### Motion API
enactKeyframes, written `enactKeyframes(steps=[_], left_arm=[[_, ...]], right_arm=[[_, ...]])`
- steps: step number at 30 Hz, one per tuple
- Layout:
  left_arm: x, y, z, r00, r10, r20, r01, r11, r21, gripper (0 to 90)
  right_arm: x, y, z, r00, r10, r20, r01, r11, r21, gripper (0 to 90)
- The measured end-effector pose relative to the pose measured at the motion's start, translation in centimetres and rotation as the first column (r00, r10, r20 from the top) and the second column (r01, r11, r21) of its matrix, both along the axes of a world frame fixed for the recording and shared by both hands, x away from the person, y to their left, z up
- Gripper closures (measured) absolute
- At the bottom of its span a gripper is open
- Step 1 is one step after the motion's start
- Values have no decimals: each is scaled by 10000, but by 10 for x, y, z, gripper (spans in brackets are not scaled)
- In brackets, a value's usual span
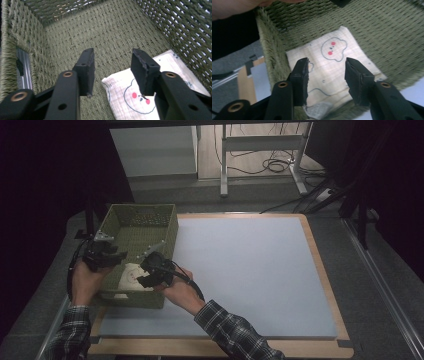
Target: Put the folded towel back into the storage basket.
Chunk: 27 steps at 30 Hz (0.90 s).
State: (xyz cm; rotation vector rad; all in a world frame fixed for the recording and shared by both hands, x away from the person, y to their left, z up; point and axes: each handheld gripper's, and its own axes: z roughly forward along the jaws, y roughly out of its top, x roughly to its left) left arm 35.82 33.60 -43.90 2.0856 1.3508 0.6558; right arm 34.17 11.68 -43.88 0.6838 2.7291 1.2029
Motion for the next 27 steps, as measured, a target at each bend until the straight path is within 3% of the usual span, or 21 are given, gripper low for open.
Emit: enactKeyframes(steps=[14,22,27], left_arm=[[5,-11,7,10000,25,-90,-30,9986,-524,314],[9,-21,8,9994,-170,-287,142,9954,-949,238],[12,-28,8,9989,-252,-398,211,9948,-996,195]], right_arm=[[3,-18,7,9960,402,797,-426,9987,275,328],[5,-31,9,9923,443,1158,-476,9985,260,284],[7,-41,11,9916,406,1229,-437,9988,222,270]])
